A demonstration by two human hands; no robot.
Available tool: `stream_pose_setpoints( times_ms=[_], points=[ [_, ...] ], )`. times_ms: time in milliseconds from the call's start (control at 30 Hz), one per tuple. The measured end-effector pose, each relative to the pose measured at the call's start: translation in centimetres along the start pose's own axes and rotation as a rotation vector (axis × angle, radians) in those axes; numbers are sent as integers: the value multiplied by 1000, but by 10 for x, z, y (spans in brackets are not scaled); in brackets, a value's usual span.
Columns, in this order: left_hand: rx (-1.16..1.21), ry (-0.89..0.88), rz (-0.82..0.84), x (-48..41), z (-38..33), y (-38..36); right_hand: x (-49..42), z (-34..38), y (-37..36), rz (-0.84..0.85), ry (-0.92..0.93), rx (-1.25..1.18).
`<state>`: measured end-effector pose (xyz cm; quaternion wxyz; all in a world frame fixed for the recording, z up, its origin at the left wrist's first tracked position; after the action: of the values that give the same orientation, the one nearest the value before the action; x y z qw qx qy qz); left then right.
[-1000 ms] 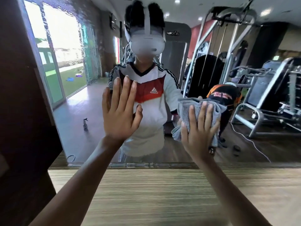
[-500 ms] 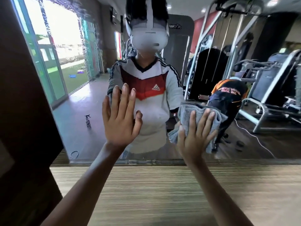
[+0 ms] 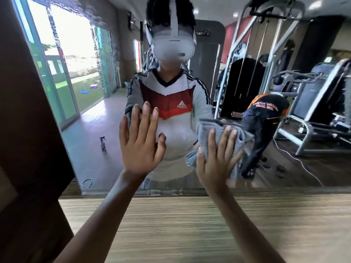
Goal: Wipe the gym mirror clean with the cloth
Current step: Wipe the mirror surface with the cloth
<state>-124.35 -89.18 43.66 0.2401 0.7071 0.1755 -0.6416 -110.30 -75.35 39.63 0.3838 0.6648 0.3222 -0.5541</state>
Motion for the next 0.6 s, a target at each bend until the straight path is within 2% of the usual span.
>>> stream_pose_setpoints(
  times_ms=[100, 167, 333, 400, 467, 567, 600],
  points=[
    [7, -22, -4, 0, 1, 0, 37, 14, -8, 143, 338, -11],
    [10, -16, 0, 1, 1, -1, 55, -5, -3, 178, 395, -14],
    [2, 3, -1, 1, 0, -1, -24, -19, 9, -48, -74, -19],
    [-1, -6, 1, 1, 0, 0, -50, 0, 5, -89, -113, -34],
    [-5, -14, 14, 2, 1, -1, -41, 17, 0, -13, 58, -24],
    [-2, -22, 15, 2, 2, -1, 0, 1, -1, 140, 494, 23],
    [4, -21, 15, 2, 2, 0, 3, -15, 2, 150, 517, 30]
  ],
)
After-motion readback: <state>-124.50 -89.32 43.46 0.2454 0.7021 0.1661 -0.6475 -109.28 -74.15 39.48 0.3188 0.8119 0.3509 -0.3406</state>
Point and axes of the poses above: each hand's wrist, its own x-axis away from the middle knuckle, its own y-axis out of the back of the hand, z = x × y, the point moved 4 cm from there along -x, towards the middle knuckle, and after that the axes turned 11 degrees about y, right-handed, at the moved point
